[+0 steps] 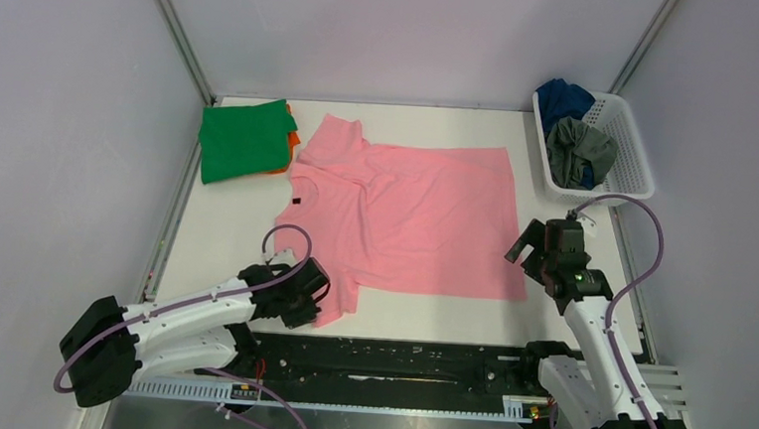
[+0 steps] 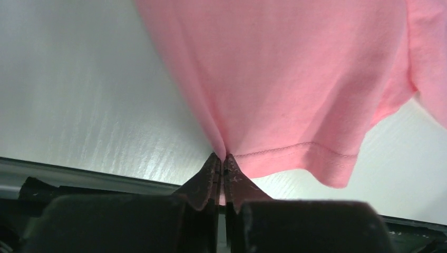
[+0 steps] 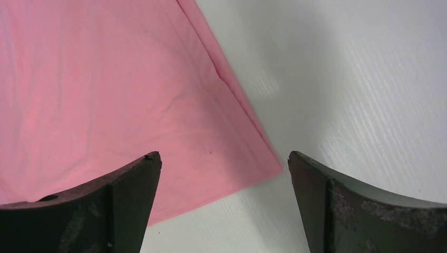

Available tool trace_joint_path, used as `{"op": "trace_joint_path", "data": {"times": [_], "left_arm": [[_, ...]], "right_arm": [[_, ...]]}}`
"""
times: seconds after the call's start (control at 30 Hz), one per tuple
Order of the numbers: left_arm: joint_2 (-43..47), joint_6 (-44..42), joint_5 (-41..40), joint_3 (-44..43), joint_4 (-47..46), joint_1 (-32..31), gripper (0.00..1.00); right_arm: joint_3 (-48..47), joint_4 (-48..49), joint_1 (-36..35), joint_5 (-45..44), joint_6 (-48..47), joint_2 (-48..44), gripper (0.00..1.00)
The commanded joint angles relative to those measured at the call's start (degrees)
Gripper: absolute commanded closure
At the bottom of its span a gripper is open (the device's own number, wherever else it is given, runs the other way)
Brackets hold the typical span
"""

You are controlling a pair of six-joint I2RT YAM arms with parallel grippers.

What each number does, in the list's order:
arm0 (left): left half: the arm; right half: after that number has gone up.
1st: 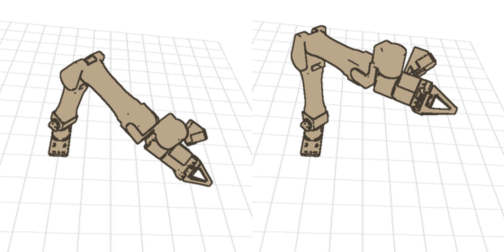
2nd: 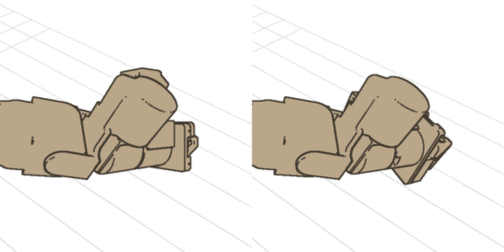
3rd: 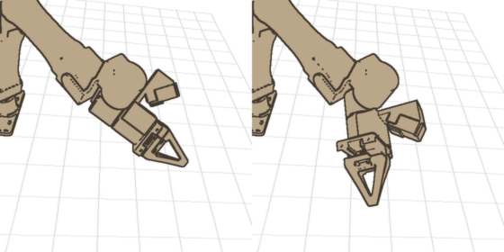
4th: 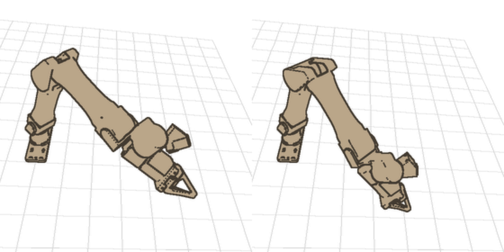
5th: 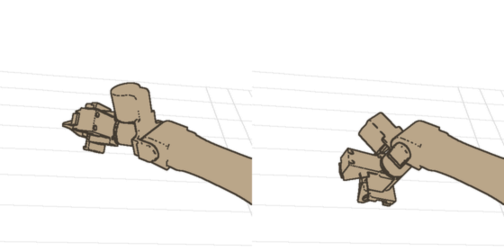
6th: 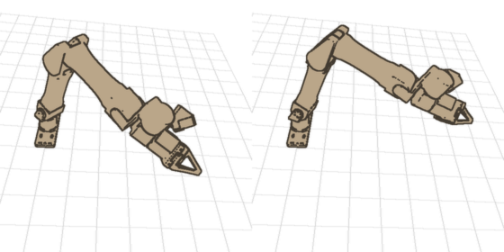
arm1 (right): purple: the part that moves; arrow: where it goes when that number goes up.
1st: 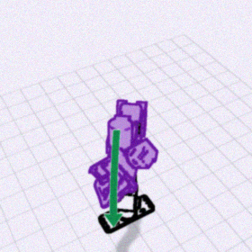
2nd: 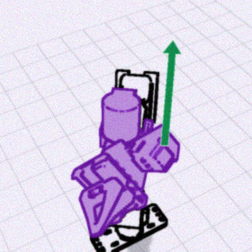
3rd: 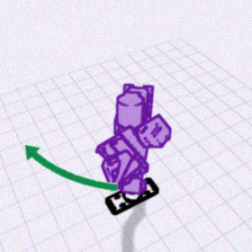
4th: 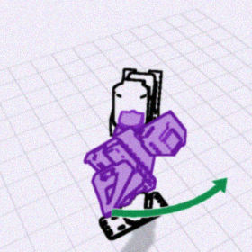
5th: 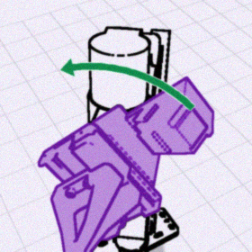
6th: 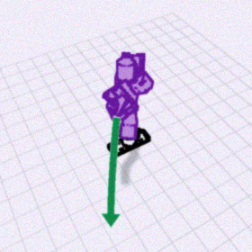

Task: Fold and stack the t-shirts
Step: Grab the side of the flattened tshirt closest away from the robot with both arms

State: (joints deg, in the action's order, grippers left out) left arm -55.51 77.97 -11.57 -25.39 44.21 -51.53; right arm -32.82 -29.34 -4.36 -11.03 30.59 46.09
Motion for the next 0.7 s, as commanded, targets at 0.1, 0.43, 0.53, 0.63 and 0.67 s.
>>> {"op": "trace_joint_path", "data": {"times": [0.1, 0.43, 0.53, 0.63, 0.67], "left_arm": [[3.5, -1.5, 0.5, -3.3, 7.9, -1.4, 1.0], [9.6, -3.6, 1.5, -5.1, 12.6, -2.6, 1.0], [10.1, -4.3, 1.4, -5.6, 12.5, -2.6, 1.0], [10.4, -4.8, 1.1, -6.1, 12.6, -2.8, 1.0], [10.5, -4.8, 1.2, -6.1, 12.6, -2.7, 1.0]], "right_arm": [[-0.4, -8.2, -0.1, -0.2, 5.9, 0.9, 0.03], [10.6, -0.2, -0.1, 1.2, 14.5, 1.3, 0.17], [11.6, 3.1, -0.1, 1.7, 15.5, 4.8, 0.23], [10.9, 4.0, -0.1, 2.1, 15.1, 8.9, 0.32], [10.7, 4.3, -0.1, 2.5, 15.0, 10.0, 0.35]]}}
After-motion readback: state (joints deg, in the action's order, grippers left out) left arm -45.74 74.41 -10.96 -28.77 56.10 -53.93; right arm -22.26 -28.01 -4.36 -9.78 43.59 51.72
